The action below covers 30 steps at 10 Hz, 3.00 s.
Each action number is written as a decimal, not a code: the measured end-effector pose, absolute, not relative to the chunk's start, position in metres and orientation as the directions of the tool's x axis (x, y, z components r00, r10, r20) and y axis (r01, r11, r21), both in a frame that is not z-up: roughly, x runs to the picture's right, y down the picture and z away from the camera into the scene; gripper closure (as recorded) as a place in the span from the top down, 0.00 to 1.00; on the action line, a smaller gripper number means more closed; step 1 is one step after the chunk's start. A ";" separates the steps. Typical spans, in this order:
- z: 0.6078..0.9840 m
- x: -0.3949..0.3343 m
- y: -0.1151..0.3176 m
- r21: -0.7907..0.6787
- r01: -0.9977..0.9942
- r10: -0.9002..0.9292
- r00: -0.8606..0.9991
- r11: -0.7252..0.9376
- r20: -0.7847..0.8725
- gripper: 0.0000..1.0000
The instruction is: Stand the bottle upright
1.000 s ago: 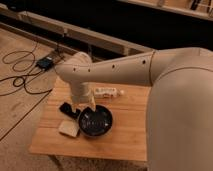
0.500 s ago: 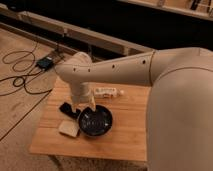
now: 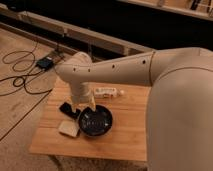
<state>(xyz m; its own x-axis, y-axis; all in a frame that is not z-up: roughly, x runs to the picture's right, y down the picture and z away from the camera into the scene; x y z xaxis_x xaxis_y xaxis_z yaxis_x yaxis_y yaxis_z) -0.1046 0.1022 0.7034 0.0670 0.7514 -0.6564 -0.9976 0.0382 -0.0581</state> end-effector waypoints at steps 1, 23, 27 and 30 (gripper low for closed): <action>0.703 -0.105 0.102 -0.058 -0.998 0.751 0.067 0.038 -0.656 0.65; 0.759 -0.045 0.071 -0.007 -1.000 0.777 0.027 0.029 -0.629 0.65; 0.804 -0.007 0.042 0.004 -1.000 0.810 0.010 0.015 -0.587 0.65; 0.835 0.012 0.024 0.008 -1.000 0.826 0.002 0.007 -0.564 0.65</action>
<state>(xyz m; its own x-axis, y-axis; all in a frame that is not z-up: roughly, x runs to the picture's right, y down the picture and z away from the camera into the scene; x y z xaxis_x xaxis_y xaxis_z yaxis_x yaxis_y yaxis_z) 0.0121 0.0237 0.8350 0.0015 0.8255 -0.5644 -0.9999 0.0074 0.0081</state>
